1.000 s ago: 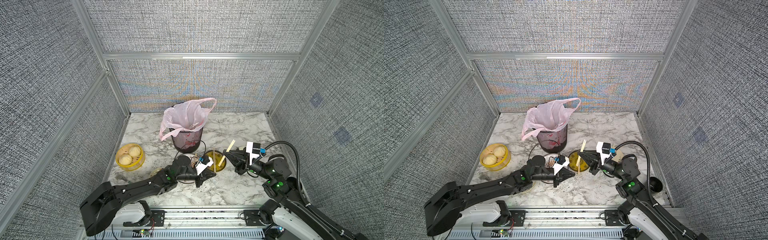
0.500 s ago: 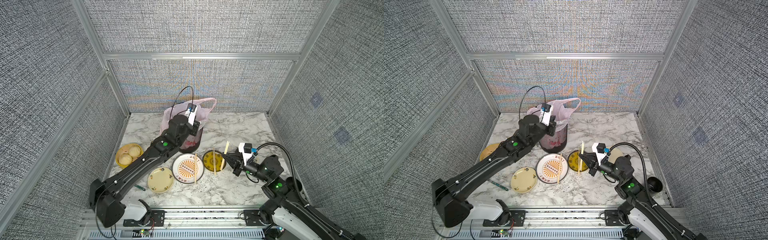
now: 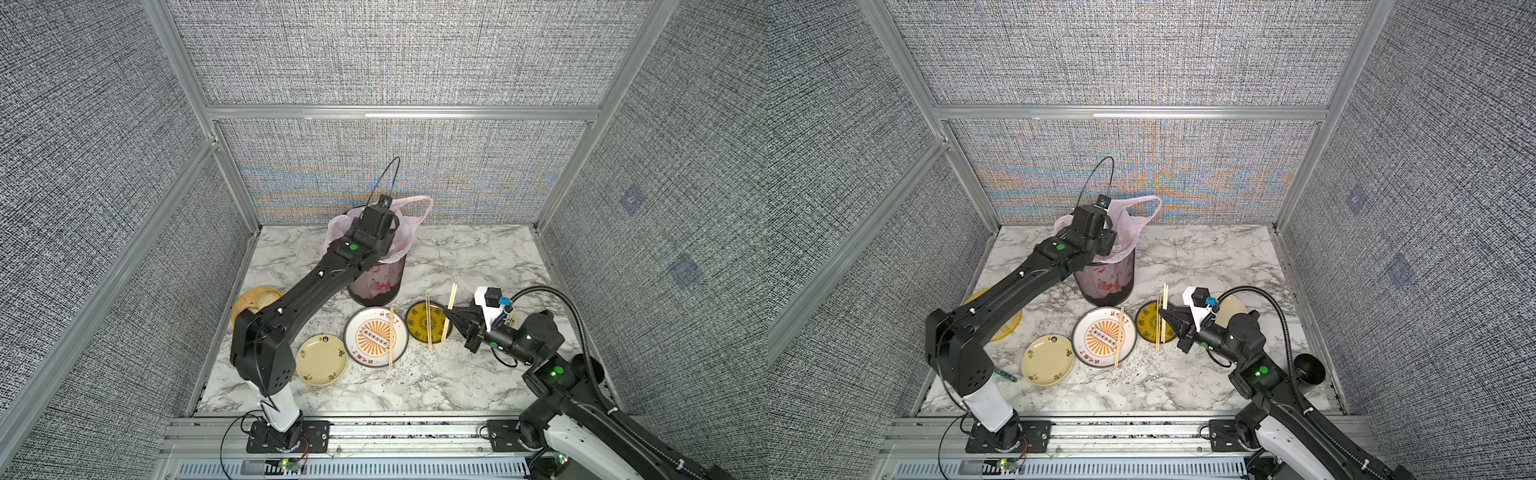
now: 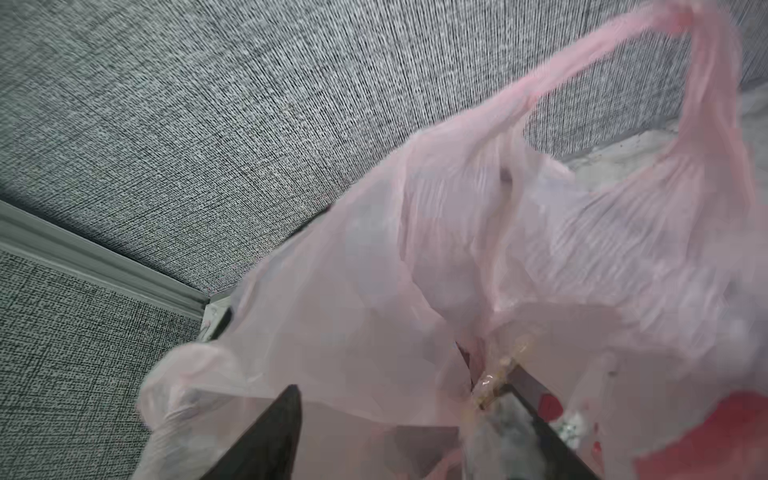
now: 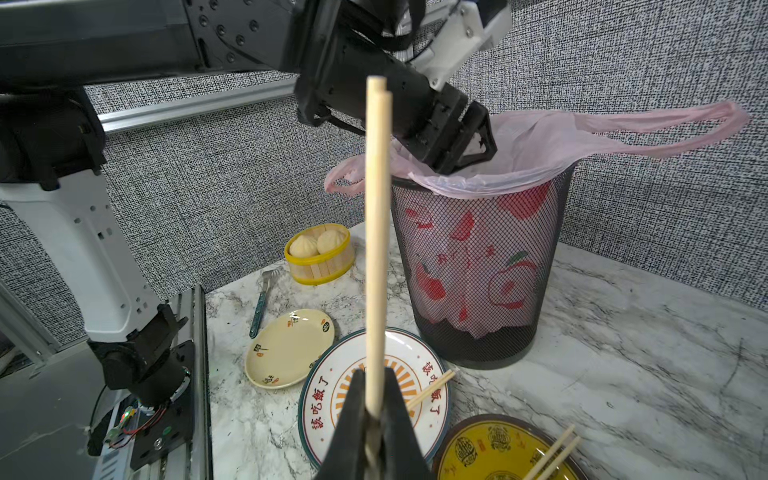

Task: Remove the packaging of disposable chopsticks
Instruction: Place the packet bag in the trash bin.

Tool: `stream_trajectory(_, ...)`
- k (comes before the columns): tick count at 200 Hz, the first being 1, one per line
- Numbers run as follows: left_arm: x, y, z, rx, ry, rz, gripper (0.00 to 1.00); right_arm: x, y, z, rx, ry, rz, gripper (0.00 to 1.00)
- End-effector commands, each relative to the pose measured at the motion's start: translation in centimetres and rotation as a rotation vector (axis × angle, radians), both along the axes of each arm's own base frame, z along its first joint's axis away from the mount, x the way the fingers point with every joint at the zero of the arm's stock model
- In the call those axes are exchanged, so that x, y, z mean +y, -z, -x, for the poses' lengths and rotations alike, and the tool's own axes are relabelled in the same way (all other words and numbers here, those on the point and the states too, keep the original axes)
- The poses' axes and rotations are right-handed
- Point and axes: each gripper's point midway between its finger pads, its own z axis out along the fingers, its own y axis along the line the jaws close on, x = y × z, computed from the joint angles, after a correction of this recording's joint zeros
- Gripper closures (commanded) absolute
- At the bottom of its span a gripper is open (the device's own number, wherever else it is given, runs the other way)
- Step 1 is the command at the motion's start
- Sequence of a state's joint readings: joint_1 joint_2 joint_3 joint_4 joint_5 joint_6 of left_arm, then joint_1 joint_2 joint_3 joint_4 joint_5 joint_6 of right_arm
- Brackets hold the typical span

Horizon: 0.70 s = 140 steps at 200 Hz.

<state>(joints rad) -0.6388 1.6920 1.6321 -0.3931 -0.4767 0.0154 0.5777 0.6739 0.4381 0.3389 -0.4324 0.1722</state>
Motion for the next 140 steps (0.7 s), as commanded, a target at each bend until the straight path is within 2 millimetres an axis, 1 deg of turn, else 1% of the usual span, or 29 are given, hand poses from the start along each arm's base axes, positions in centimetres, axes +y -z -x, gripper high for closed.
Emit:
stream_trajectory(1,-0.7,-3.2,0.5,-0.073,0.06,0.082,0.25,0.1,0.1,0.0,0.003,-0.002,0.002,1.0)
stream_trajectory(9,-0.7,-4.0,0.9,-0.079,0.069,0.095,0.25,0.1,0.1,-0.1,0.005,-0.004,0.004,1.0)
stream_trajectory(20,-0.5,-4.4,1.3,-0.068,0.068,0.105,0.25,0.2,0.2,-0.1,0.008,-0.004,0.006,1.0)
stream_trajectory(38,0.1,-4.1,1.9,-0.037,0.052,0.103,0.27,0.2,0.3,-0.2,0.014,-0.004,0.008,1.0)
stream_trajectory(52,0.4,-3.9,2.4,-0.026,0.047,0.118,0.31,0.3,0.3,-0.2,0.015,-0.005,0.007,1.0)
stream_trajectory(56,0.5,-3.9,2.5,-0.027,0.039,0.125,0.36,0.3,0.3,-0.2,0.016,-0.007,0.008,1.0)
stream_trajectory(61,0.7,-4.0,2.6,-0.028,0.029,0.129,0.46,0.3,0.2,-0.2,0.017,-0.008,0.008,1.0)
stream_trajectory(63,0.8,-4.0,2.6,-0.026,0.025,0.128,0.51,0.3,0.2,-0.2,0.016,-0.009,0.007,1.0)
stream_trajectory(65,0.8,-3.9,2.6,-0.023,0.023,0.127,0.54,0.3,0.2,-0.2,0.016,-0.009,0.008,1.0)
stream_trajectory(71,0.9,-3.8,2.6,-0.007,0.02,0.115,0.56,0.3,0.0,-0.2,0.015,-0.011,0.005,1.0)
stream_trajectory(77,0.8,-3.1,2.4,0.021,0.014,0.088,0.58,0.4,-0.1,-0.1,0.014,-0.013,0.004,1.0)
stream_trajectory(78,0.7,-2.5,2.2,0.035,0.013,0.077,0.59,0.4,-0.1,-0.1,0.014,-0.014,0.003,1.0)
stream_trajectory(83,0.7,-1.9,1.9,0.054,0.006,0.05,0.77,0.4,-0.2,-0.1,0.012,-0.017,0.002,1.0)
stream_trajectory(86,0.9,-1.5,1.6,0.061,-0.015,0.029,0.85,0.6,0.4,-0.4,0.032,-0.018,0.014,1.0)
stream_trajectory(89,1.5,-1.1,1.2,0.067,-0.056,0.002,0.89,0.7,0.5,-0.5,0.036,-0.019,0.016,1.0)
stream_trajectory(90,1.7,-0.8,1.1,0.073,-0.073,-0.012,0.9,0.7,0.5,-0.5,0.036,-0.02,0.016,1.0)
stream_trajectory(93,2.5,-0.7,0.9,0.075,-0.123,-0.041,0.9,0.7,0.5,-0.5,0.038,-0.021,0.017,1.0)
stream_trajectory(98,3.4,-0.3,0.7,0.093,-0.183,-0.087,0.88,0.7,0.6,-0.5,0.04,-0.021,0.018,1.0)
stream_trajectory(103,4.1,-0.2,0.6,0.104,-0.222,-0.121,0.82,0.8,0.6,-0.5,0.04,-0.021,0.018,1.0)
stream_trajectory(109,4.8,-0.3,0.4,0.103,-0.261,-0.159,0.71,0.7,0.6,-0.5,0.041,-0.019,0.019,1.0)
stream_trajectory(111,5.0,-0.3,0.4,0.101,-0.27,-0.168,0.63,0.7,0.6,-0.5,0.042,-0.019,0.019,1.0)
stream_trajectory(113,5.1,-0.4,0.4,0.097,-0.276,-0.177,0.58,0.7,0.7,-0.5,0.043,-0.019,0.02,1.0)
stream_trajectory(116,5.2,-0.4,0.3,0.096,-0.279,-0.181,0.53,0.7,0.7,-0.6,0.043,-0.017,0.02,1.0)
stream_trajectory(125,5.1,-0.4,-0.1,0.104,-0.253,-0.17,0.47,0.7,0.7,-0.7,0.044,-0.014,0.021,1.0)
stream_trajectory(130,4.7,-0.4,-0.3,0.11,-0.223,-0.151,0.42,0.8,0.8,-0.7,0.045,-0.014,0.022,1.0)
stream_trajectory(140,3.8,-0.3,-0.6,0.116,-0.161,-0.115,0.35,0.8,0.8,-0.8,0.047,-0.015,0.023,1.0)
